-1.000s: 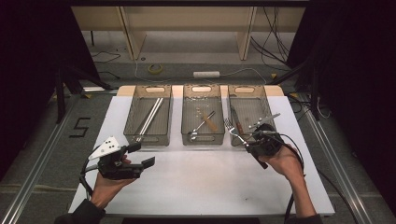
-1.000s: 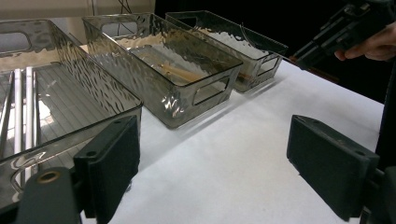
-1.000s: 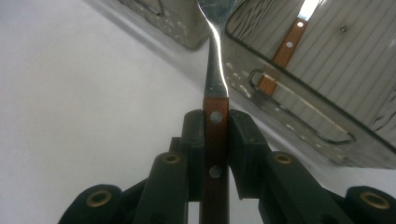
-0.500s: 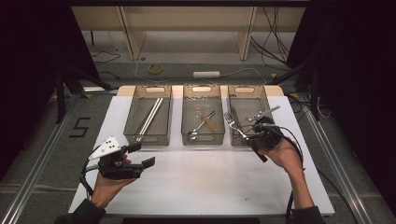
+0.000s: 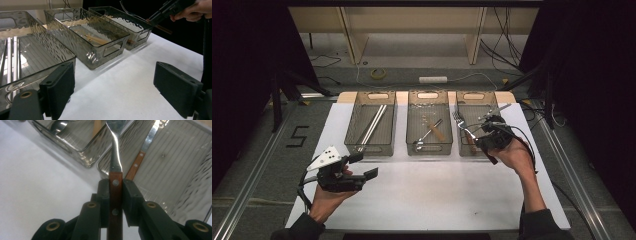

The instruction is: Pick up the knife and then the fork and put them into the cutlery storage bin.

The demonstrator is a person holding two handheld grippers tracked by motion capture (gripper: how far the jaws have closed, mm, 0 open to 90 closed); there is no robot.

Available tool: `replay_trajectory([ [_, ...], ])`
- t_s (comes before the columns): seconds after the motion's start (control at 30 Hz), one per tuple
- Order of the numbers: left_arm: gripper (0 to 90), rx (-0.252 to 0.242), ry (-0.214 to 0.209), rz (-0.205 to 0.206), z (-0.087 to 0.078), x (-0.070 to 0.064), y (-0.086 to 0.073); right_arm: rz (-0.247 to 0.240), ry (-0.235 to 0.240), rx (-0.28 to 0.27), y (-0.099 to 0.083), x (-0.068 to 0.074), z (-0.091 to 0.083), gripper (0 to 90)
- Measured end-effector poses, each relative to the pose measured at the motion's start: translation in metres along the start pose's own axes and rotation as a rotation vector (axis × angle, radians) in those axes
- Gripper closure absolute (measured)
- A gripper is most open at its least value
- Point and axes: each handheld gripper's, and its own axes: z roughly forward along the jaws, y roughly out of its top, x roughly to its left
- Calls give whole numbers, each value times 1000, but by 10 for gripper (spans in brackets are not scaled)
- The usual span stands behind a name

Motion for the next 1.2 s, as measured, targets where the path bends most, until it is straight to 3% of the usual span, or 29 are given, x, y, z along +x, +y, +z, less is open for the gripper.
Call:
replay_trajectory([
  [0.63,169,1,-1,0,0,0,0,41,-27,-24,26,-24,7,776],
  [1.2,169,-2,-1,0,0,0,0,73,-49,-7,43,-40,21,776],
])
